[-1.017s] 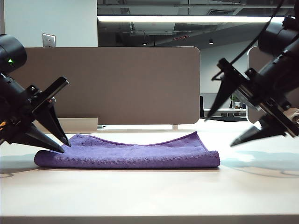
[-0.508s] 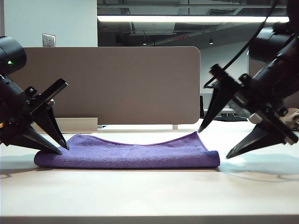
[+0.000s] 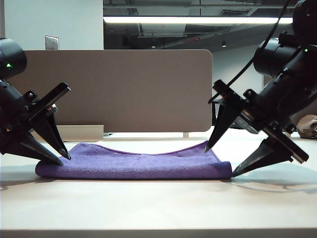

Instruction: Fold the bottom of the cloth upward, then fold it vertically to form a square shape.

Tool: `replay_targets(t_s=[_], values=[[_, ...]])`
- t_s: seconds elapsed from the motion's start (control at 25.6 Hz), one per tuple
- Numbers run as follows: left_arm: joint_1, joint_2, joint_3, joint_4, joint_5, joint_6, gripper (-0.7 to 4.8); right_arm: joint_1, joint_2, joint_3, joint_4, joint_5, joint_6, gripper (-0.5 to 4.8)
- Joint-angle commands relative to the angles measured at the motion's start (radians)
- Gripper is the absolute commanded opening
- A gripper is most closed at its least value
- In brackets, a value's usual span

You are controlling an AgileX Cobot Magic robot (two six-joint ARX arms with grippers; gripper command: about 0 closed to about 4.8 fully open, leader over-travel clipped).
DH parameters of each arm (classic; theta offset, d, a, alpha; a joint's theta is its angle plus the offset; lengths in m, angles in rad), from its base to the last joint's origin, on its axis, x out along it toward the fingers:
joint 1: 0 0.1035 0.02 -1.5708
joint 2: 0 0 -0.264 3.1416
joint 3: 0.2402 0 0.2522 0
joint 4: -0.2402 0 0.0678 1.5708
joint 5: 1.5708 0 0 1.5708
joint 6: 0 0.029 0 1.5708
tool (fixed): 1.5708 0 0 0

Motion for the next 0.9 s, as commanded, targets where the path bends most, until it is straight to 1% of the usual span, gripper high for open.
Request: replay_targets(t_s=[0.04,0.23,0.27,0.31,0.35,0.39,0.43,0.47,0.51,0.59,0.63,0.74,0.78,0.82,0.86,0.9], values=[[-0.001,-0.015,0.002,-0.001,0.004,0.008,0.71,0.001,0.024,0.003,0.011,-0.01,0.02,2.92],[-0.001,-0.019,0.002,-0.003,0.003,0.007,0.71,0.002,0.055,0.004,0.02,-0.013,0.021,2.89],[-0.001,-0.019,0.003,-0.002,0.003,0.007,0.71,0.002,0.055,0.004,0.034,-0.012,0.021,2.38],[-0.001,-0.019,0.002,-0.002,0.003,0.007,0.71,0.002,0.055,0.004,0.043,-0.013,0.021,2.14],[-0.001,-0.019,0.002,-0.002,0.002,0.007,0.71,0.002,0.055,0.004,0.05,-0.014,0.023,1.79],[-0.001,-0.019,0.002,-0.003,-0.001,0.007,0.71,0.002,0.055,0.005,0.056,-0.017,0.023,1.42],[-0.001,-0.019,0.002,-0.003,0.0,0.007,0.71,0.002,0.055,0.005,0.063,-0.026,0.023,0.91],[-0.001,-0.019,0.002,-0.003,0.0,0.007,0.71,0.002,0.055,0.005,0.071,-0.032,0.023,0.59],[-0.001,-0.019,0.003,-0.003,0.0,0.007,0.71,0.002,0.055,0.005,0.078,-0.04,0.023,0.36],[-0.001,-0.02,0.003,-0.003,0.0,0.008,0.71,0.002,0.055,0.005,0.097,-0.077,0.023,0.08],[-0.001,-0.02,0.003,-0.003,-0.003,0.007,0.7,0.002,0.055,0.005,0.101,-0.087,0.023,-0.04],[0.0,-0.021,0.003,-0.005,-0.007,0.007,0.65,0.002,0.053,0.006,0.095,-0.1,0.023,-0.04],[0.0,-0.028,0.003,-0.01,-0.01,0.007,0.44,0.002,0.048,0.006,0.093,-0.113,0.023,-0.04],[0.0,-0.034,0.003,-0.009,-0.011,0.007,0.38,0.002,0.042,0.006,0.093,-0.114,0.023,-0.04],[0.0,-0.042,0.003,-0.008,-0.014,0.008,0.14,0.002,0.033,0.006,0.093,-0.113,0.023,-0.04],[0.0,-0.048,0.003,-0.003,-0.021,0.008,0.01,0.002,0.023,0.006,0.093,-0.107,0.023,-0.04]])
